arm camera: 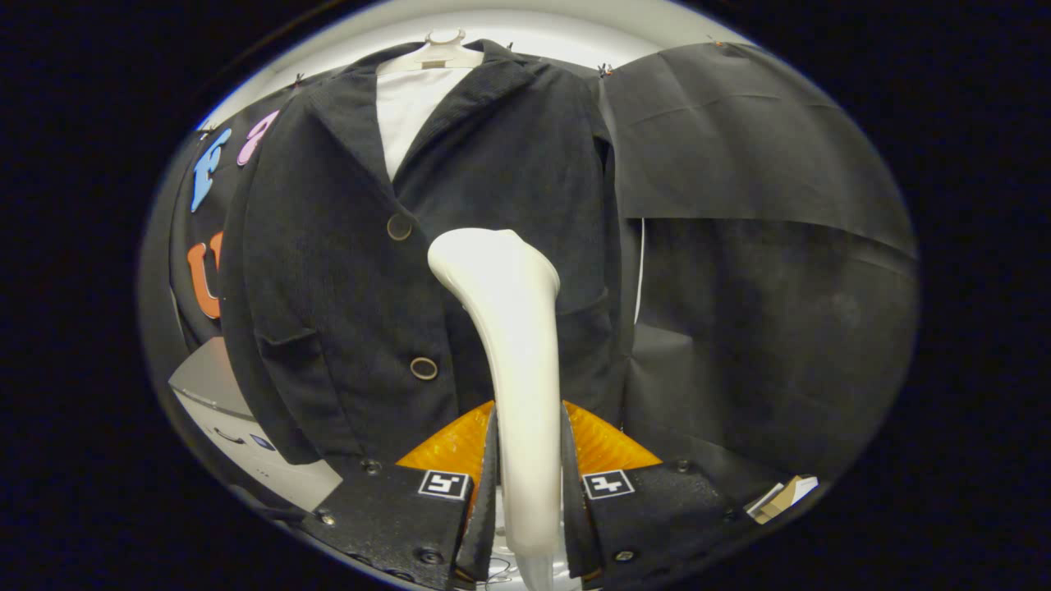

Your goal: Iron the clothes twice with a garment steamer, once on the left side and once on the right side.

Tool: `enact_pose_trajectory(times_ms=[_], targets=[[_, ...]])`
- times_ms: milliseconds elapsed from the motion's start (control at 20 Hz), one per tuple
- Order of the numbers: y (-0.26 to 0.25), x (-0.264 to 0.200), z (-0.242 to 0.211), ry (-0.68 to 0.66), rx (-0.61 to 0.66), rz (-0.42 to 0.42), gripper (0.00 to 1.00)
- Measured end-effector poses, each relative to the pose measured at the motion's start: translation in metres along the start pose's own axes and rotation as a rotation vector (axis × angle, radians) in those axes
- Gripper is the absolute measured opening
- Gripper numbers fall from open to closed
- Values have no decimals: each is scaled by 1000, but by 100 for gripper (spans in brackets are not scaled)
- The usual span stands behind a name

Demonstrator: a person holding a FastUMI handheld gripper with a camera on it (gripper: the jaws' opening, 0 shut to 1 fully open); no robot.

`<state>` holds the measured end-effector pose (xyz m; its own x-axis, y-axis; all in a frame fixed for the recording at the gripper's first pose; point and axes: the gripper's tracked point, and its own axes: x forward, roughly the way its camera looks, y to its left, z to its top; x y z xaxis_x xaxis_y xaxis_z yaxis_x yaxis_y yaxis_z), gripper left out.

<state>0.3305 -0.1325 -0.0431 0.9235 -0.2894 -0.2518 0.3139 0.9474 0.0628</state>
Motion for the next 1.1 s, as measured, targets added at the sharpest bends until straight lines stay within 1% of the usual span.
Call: enact_pose_trajectory(times_ms=[250, 500, 750, 1100], targets=[[0, 5, -22, 48, -6, 14, 37], [2, 3, -54, 90, -5, 28, 37], [1, 4, -98, 169, 7, 41, 37], [-9, 11, -146, 246, 36, 62, 37]])
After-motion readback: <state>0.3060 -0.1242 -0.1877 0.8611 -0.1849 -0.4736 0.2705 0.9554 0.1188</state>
